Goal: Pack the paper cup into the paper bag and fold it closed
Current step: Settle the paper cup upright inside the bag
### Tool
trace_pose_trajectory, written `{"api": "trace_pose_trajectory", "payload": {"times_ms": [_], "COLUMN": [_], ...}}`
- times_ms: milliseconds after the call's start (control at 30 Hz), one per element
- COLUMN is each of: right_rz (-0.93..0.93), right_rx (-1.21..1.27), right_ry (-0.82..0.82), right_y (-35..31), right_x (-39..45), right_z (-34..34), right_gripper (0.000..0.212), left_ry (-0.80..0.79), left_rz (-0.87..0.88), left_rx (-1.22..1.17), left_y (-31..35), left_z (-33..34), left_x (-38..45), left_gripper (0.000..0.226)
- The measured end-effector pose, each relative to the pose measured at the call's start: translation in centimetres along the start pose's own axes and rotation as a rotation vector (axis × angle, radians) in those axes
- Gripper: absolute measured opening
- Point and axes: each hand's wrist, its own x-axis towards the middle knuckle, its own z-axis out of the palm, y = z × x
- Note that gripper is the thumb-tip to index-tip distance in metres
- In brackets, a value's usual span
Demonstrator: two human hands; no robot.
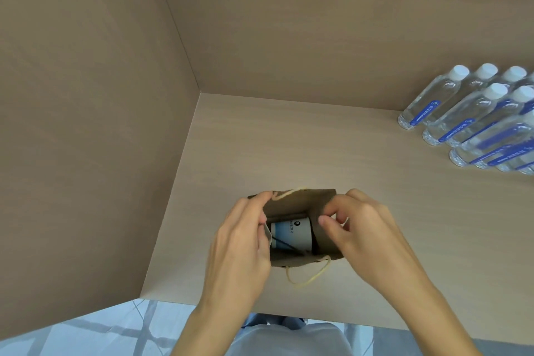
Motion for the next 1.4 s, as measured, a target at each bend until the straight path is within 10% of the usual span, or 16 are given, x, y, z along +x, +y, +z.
{"api": "trace_pose_trajectory", "payload": {"times_ms": [300,633,767,867,1033,1400], "right_rz": [0.046,-0.03,-0.364,-0.538,-0.202,0.271], "right_rx": [-0.063,-0.122,0.013,0.022,-0.372,-0.188], "right_ry": [-0.021,-0.1,0.102,-0.101,-0.554,-0.721], "right_y": [0.9,0.7,-1.7,-3.9,-2.7,-1.8], "right_x": [-0.4,0.0,0.5,1.6,4.6,9.4], "right_z": [-0.1,-0.6,-2.1,-1.8,0.4,1.3], "right_gripper": [0.05,0.037,0.022,0.03,0.015,0.036], "left_ry": [-0.055,-0.24,-0.237,-0.238,-0.207,-0.154], "left_rz": [-0.025,-0.02,0.0,-0.013,-0.047,-0.044], "left_rx": [0.125,-0.03,-0.029,-0.046,-0.026,-0.07], "left_y": [0.2,-0.6,-0.4,-0.3,-0.4,0.4], "left_z": [-0.7,-0.5,-0.4,-0.5,-0.4,0.6], "left_x": [-0.4,-0.2,0.2,0.3,0.3,0.2], "left_gripper": [0.093,0.084,0.087,0.089,0.089,0.092]}}
